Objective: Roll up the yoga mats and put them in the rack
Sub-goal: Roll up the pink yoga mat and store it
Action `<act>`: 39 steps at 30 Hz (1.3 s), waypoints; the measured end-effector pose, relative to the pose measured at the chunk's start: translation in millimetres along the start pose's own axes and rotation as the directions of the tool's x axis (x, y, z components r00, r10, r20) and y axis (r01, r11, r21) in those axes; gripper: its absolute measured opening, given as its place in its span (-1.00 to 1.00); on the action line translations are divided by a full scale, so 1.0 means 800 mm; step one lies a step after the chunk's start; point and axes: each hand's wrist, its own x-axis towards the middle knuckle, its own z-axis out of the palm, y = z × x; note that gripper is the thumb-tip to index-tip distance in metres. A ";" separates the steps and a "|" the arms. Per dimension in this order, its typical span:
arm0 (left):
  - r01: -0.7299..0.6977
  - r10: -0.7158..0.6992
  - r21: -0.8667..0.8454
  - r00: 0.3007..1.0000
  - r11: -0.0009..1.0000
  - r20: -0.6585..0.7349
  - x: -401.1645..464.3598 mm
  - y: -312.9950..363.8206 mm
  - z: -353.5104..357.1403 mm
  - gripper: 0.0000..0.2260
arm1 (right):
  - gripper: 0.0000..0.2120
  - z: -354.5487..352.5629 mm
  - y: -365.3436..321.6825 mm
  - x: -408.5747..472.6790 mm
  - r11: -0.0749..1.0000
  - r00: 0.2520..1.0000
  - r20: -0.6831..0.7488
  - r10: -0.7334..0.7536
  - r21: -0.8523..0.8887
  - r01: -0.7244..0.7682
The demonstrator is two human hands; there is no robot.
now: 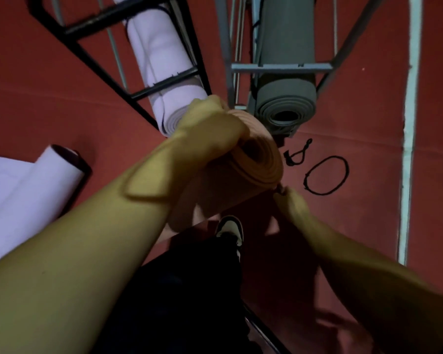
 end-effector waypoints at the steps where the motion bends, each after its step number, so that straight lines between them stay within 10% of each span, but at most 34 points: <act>1: -0.003 0.001 -0.042 0.999 0.999 -0.045 -0.010 -0.005 -0.013 -0.61 | -0.77 -0.008 -0.023 -0.017 0.999 0.998 -0.049 -0.036 0.003 0.036; 4: -0.015 -0.008 -0.135 0.987 0.991 -0.163 -0.043 -0.028 -0.045 -0.66 | -0.72 -0.015 -0.077 -0.040 0.944 0.899 -0.297 -0.321 -0.032 0.327; 9: -0.066 -0.009 -0.246 0.956 0.967 -0.292 -0.119 -0.073 -0.105 -0.53 | -0.84 -0.048 -0.185 -0.130 0.834 0.846 -0.168 -0.507 0.152 0.530; 19: -0.047 -0.194 -0.413 0.831 0.909 -0.521 -0.310 -0.203 -0.199 -0.58 | -0.93 -0.052 -0.389 -0.342 0.440 0.444 -0.079 -0.893 0.067 0.896; 27: -0.160 -0.225 -0.536 0.781 0.829 -0.582 -0.385 -0.275 -0.191 -0.50 | -0.83 -0.001 -0.430 -0.470 0.117 0.148 0.246 -0.958 -0.134 0.984; 33: -0.168 -0.209 -0.480 0.744 0.861 -0.635 -0.391 -0.284 -0.183 -0.20 | -0.78 0.025 -0.435 -0.504 -0.041 0.071 0.416 -0.906 -0.254 0.966; 39: -0.117 -0.249 -0.488 0.745 0.865 -0.619 -0.381 -0.284 -0.195 -0.52 | -0.80 0.018 -0.433 -0.529 -0.157 0.018 0.473 -0.881 -0.328 0.931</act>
